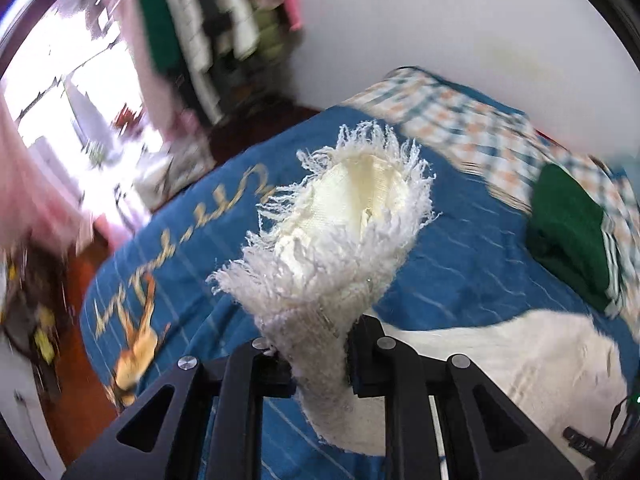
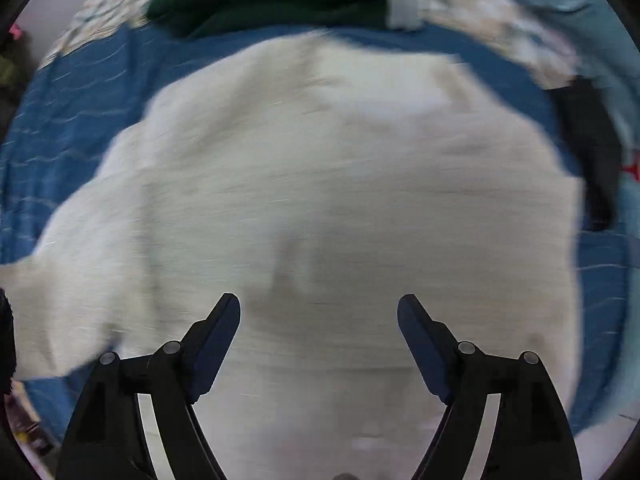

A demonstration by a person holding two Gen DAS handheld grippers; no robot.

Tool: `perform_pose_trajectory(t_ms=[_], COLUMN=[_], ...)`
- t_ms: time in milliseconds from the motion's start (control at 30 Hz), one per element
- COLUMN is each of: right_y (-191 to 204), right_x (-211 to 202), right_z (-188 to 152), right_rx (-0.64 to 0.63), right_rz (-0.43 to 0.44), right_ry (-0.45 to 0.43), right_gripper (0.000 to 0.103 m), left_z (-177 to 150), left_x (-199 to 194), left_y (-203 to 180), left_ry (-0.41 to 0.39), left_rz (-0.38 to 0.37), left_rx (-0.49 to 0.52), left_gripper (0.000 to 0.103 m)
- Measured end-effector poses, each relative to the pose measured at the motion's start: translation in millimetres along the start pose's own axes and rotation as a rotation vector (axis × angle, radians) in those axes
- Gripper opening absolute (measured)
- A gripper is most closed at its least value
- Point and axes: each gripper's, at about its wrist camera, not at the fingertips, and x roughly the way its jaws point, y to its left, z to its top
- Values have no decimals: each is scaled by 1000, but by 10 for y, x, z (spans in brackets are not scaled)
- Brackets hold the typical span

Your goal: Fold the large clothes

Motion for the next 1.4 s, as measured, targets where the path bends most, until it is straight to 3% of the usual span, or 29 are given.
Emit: perform_pose_trajectory(t_ms=[300, 467, 567, 767, 933, 1033, 1067, 1100, 1167, 1400], right_y=[-881, -1480, -2044, -3102, -3639, -3828, -3907, -3933, -4003, -3985], right_x=[105, 116, 123, 226, 318, 329, 338, 327, 322, 161], right_z=[-108, -88, -146, -468, -736, -838, -867, -876, -863, -674], right_rx=[25, 84, 162, 280, 377, 439, 460, 476, 498, 531], right_rz=[8, 32, 52, 25, 51, 99, 128, 155, 211, 411], right_ry=[6, 0, 6, 34, 59, 66, 66, 65, 57, 30], right_gripper=[83, 83, 83, 83, 83, 83, 83, 83, 83, 83], left_z=[-393, -752, -1112, -1833, -2213, -2287, -2275, -2275, -2273, -1990], left_x=[-670, -950, -1035, -971, -741, -702, -697, -689, -708, -918], left_y=[-1465, -2458, -3151, -4220, -4595, -4631, -4637, -4626, -4587, -4190], left_ry=[-49, 11, 63, 151, 236, 253, 262, 275, 306, 326], left_rz=[-99, -231, -325, -404, -355, -323, -321, -333, -382, -425], left_rx=[261, 366, 443, 588, 647, 655, 656, 651, 619, 508], left_gripper=[13, 13, 13, 13, 14, 24, 40, 67, 89, 89])
